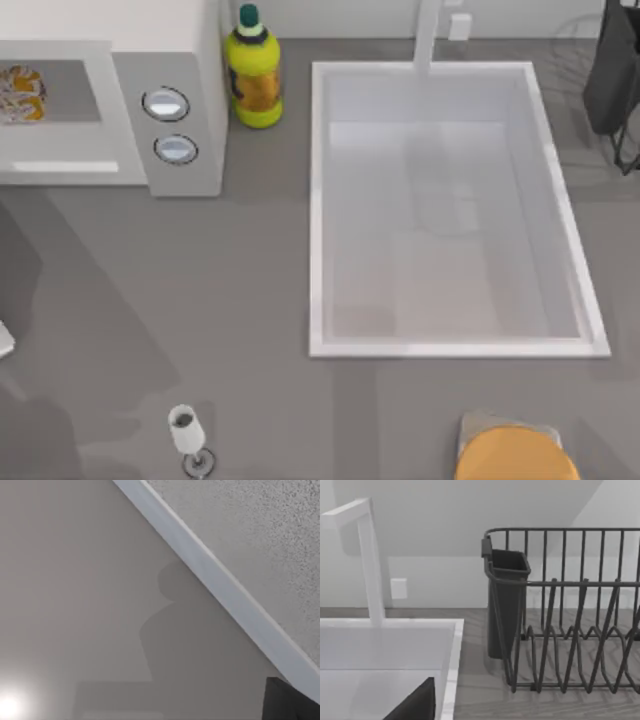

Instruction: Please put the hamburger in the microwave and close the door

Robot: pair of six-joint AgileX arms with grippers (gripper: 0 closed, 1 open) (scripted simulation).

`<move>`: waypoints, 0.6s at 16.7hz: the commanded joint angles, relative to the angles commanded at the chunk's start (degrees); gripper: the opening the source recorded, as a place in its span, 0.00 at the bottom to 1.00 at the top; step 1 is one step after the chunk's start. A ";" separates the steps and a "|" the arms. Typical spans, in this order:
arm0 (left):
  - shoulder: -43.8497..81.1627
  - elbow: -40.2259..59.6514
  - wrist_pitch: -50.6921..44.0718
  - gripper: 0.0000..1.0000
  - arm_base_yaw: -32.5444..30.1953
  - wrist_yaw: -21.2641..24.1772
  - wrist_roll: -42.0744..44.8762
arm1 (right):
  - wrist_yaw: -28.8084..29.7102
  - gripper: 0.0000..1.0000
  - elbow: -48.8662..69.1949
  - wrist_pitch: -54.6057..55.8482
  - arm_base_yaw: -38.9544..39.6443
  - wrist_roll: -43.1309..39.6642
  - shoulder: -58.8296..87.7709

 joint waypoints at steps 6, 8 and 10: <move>-2.94 -1.68 -0.31 0.00 -13.32 -8.99 -9.70 | 0.00 1.00 0.00 0.00 0.00 0.00 0.00; -4.40 -2.39 -0.42 0.00 -19.62 -12.96 -13.15 | 0.00 1.00 0.00 0.00 0.00 0.00 0.00; -6.11 -3.31 -0.54 0.00 -24.94 -16.75 -16.50 | 0.00 1.00 0.00 0.00 0.00 0.00 0.00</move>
